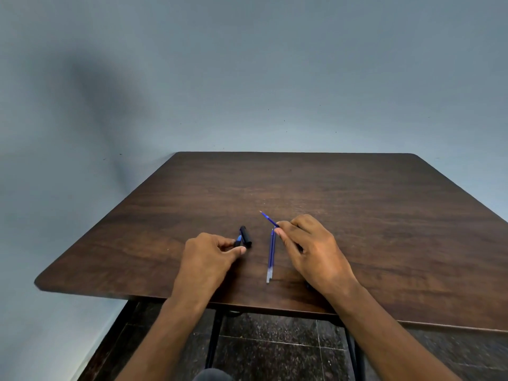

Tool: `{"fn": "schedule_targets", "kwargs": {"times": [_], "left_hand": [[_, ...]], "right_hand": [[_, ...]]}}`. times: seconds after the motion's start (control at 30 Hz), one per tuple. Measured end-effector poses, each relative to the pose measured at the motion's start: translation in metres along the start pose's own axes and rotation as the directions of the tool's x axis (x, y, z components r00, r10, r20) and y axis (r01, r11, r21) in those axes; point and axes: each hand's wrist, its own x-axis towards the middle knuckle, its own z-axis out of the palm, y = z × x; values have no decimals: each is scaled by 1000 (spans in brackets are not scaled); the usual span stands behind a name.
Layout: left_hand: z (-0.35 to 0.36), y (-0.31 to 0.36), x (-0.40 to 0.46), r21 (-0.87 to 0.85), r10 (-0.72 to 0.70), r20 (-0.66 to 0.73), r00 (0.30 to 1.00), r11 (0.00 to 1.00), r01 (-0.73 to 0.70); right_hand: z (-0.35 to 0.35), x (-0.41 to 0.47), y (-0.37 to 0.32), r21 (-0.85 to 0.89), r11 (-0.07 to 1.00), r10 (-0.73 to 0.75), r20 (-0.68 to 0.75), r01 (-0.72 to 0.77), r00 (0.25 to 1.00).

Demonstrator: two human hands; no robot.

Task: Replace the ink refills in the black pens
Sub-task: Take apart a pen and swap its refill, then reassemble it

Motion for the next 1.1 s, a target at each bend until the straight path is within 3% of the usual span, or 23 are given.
{"fn": "schedule_targets", "kwargs": {"times": [0.1, 0.37, 0.8, 0.97, 1.1], "left_hand": [[2, 2, 2, 97, -22, -3, 1000, 995, 22], [6, 3, 2, 146, -34, 3, 999, 989, 33], [1, 2, -1, -4, -14, -51, 999, 1000, 14], [0, 8, -6, -54, 131, -145, 981, 989, -140], [0, 16, -8, -110, 176, -181, 968, 974, -198]], "right_hand": [[0, -1, 1, 4, 1000, 16, 0, -16, 1000], [1, -3, 3, -9, 1000, 16, 1, -16, 1000], [0, -2, 1, -34, 999, 13, -22, -14, 1000], [-3, -1, 1, 57, 993, 109, -132, -102, 985], [-11, 1, 3, 217, 949, 274, -202, -230, 940]]}}
